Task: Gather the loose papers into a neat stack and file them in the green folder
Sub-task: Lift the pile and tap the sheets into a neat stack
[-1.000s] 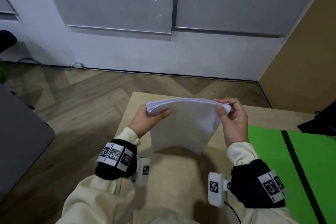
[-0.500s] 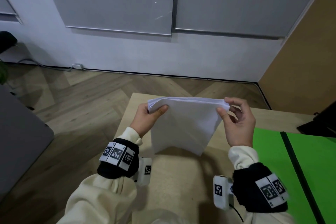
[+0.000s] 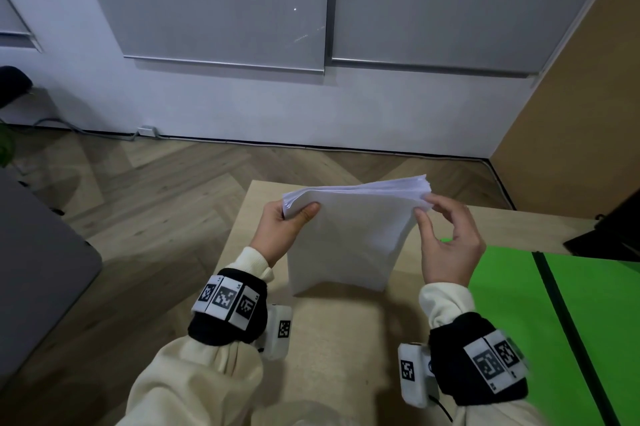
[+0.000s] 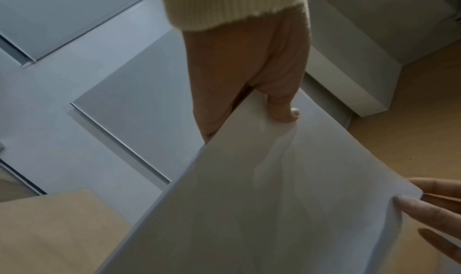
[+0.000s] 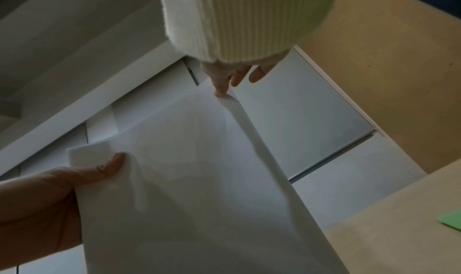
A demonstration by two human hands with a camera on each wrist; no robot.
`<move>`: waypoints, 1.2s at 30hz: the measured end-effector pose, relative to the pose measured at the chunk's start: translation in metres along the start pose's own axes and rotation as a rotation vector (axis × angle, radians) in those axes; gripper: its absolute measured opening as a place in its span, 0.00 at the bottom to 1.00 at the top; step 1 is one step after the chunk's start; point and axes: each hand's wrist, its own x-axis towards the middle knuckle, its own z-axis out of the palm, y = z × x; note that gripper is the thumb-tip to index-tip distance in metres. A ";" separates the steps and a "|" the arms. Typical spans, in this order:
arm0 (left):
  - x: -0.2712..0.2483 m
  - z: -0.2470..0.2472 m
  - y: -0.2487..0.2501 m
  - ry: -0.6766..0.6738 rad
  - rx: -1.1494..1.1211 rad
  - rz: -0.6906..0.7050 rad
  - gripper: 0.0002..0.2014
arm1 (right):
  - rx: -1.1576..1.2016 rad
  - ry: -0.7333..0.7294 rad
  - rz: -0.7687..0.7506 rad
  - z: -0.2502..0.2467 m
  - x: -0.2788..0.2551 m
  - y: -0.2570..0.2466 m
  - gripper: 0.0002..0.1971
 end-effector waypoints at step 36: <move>0.002 -0.002 -0.001 -0.009 0.017 -0.015 0.07 | 0.011 -0.133 -0.007 -0.008 0.012 0.001 0.14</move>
